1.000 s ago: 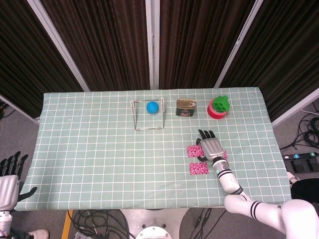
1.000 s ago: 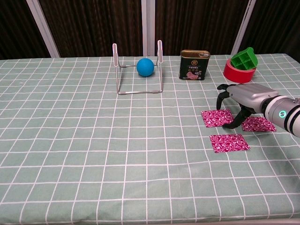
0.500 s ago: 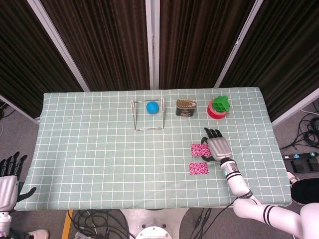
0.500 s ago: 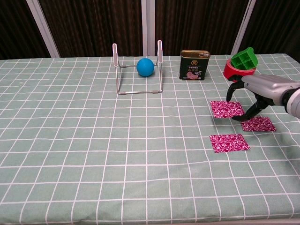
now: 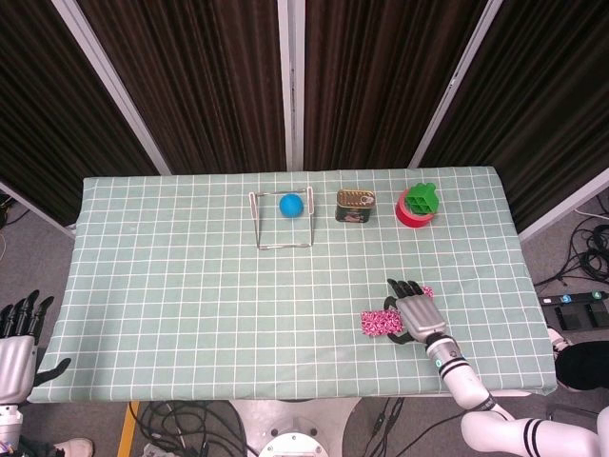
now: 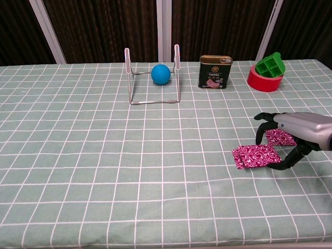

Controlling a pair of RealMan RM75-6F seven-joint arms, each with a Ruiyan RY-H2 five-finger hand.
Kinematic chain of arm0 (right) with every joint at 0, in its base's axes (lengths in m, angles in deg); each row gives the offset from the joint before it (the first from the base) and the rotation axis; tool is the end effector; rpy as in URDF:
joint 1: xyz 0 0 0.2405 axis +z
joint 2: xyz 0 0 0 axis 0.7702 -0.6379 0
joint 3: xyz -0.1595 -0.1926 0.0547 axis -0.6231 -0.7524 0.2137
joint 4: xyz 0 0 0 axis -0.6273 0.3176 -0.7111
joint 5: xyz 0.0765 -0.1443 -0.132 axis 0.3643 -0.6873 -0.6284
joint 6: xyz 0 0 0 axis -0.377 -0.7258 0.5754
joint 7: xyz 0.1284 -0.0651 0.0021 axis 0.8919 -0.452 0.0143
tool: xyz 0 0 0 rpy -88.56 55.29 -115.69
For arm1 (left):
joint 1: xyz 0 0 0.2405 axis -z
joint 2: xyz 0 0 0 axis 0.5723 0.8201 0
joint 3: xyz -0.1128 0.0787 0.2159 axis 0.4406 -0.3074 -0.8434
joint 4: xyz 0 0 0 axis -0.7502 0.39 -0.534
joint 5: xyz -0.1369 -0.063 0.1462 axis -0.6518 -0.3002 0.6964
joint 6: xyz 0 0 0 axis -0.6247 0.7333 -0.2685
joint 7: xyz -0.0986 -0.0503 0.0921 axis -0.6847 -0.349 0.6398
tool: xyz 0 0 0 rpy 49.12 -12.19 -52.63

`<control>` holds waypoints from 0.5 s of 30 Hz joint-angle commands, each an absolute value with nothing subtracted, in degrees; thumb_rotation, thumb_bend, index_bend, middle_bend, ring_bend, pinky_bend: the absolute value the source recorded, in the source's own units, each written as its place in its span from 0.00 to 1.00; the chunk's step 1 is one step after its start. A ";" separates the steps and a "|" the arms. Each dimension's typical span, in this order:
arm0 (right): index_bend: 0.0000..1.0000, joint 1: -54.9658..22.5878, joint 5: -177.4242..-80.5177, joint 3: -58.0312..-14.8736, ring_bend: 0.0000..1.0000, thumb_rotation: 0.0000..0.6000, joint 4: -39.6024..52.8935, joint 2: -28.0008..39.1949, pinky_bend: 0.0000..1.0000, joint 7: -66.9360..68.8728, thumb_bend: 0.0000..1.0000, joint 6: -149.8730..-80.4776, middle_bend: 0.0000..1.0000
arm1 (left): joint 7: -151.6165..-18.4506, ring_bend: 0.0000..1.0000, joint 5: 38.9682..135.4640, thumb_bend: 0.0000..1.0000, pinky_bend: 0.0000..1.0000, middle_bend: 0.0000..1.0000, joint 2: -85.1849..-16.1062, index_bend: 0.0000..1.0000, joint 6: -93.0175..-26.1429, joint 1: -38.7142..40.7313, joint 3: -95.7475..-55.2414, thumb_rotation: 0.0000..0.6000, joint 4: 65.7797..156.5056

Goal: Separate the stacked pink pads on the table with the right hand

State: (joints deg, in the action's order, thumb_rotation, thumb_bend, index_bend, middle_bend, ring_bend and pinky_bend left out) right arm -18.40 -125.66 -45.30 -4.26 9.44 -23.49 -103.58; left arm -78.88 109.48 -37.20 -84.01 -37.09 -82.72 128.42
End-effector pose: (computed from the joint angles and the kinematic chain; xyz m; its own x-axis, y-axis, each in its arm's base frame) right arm -0.2431 -0.2759 -0.0317 0.4779 -0.4854 0.7321 -0.8776 -0.2278 0.4218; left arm -0.3345 0.1340 0.1376 0.4503 0.0358 0.8922 0.8805 0.1478 -0.4503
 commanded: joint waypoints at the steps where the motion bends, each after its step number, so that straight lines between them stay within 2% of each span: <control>1: 0.38 -18.32 -125.42 -45.23 0.00 0.85 -3.77 10.01 0.00 -23.57 0.16 -103.43 0.00 | -78.94 0.06 109.50 0.07 0.08 0.05 -37.28 0.14 -84.00 -37.07 -82.70 1.00 128.31; 15: 0.36 -17.58 -123.56 -44.85 0.00 0.86 -2.68 11.83 0.00 -25.22 0.16 -102.95 0.00 | -79.61 0.06 109.36 0.07 0.08 0.05 -37.39 0.14 -83.97 -37.20 -82.67 1.00 127.77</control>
